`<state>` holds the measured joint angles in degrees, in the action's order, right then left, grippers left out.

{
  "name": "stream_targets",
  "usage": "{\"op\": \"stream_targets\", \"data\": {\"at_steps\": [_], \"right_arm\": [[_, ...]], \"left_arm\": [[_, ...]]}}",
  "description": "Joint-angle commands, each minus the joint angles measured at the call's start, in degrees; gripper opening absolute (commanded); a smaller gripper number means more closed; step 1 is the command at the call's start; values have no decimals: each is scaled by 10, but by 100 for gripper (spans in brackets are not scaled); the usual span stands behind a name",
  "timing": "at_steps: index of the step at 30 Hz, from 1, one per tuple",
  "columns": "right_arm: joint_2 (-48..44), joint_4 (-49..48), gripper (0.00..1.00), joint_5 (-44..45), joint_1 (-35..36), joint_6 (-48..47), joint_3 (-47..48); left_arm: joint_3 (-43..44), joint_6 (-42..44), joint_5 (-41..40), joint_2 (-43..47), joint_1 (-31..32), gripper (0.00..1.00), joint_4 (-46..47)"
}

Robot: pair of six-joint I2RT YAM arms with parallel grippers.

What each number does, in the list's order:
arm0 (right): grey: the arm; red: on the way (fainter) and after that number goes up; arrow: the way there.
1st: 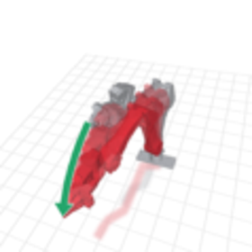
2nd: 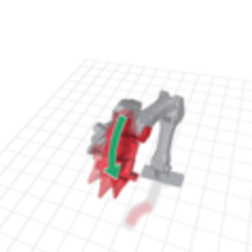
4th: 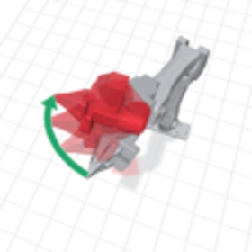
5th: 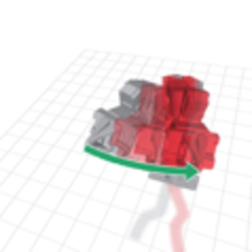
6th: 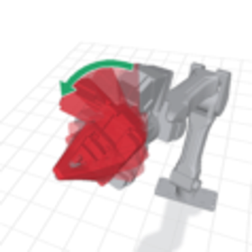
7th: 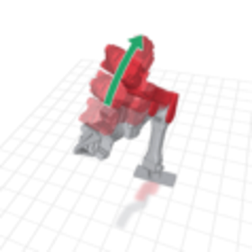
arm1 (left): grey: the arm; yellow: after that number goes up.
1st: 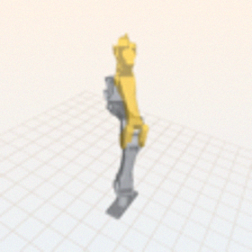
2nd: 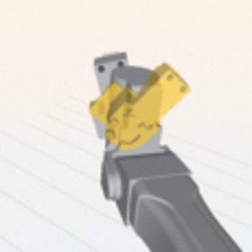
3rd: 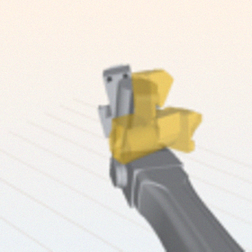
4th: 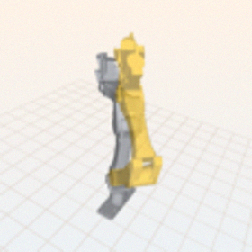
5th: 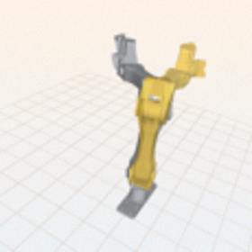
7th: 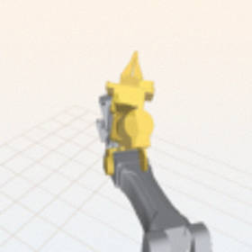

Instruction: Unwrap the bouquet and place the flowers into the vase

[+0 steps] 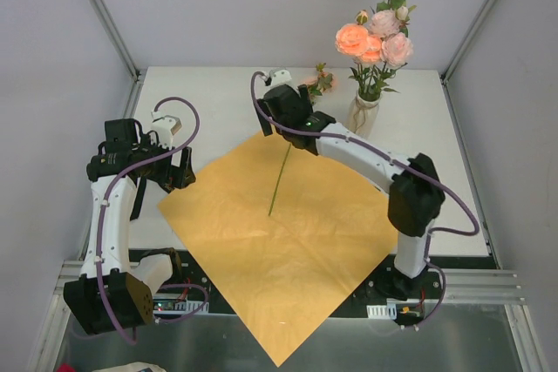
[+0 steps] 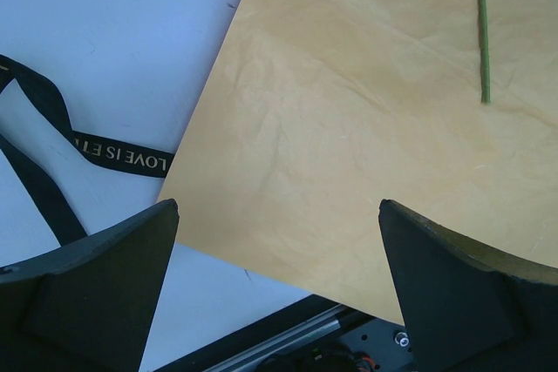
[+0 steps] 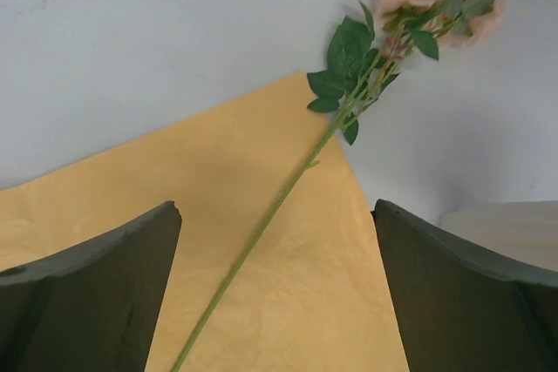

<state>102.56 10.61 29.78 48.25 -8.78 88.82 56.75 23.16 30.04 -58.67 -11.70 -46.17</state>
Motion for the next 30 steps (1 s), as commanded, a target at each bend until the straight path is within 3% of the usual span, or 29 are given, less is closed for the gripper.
{"op": "stream_targets", "data": {"at_steps": [1, 9, 13, 30], "right_arm": [[76, 134, 97, 41, -7, 77, 119], [184, 134, 100, -54, -74, 154, 182], [257, 198, 94, -52, -96, 180, 259], [325, 231, 73, -57, -105, 237, 292]], "left_arm": [[20, 4, 23, 15, -2, 99, -2], [20, 7, 26, 12, -2, 99, -1], [20, 12, 27, 6, -2, 99, -2], [11, 26, 41, 4, -2, 99, 6]]}}
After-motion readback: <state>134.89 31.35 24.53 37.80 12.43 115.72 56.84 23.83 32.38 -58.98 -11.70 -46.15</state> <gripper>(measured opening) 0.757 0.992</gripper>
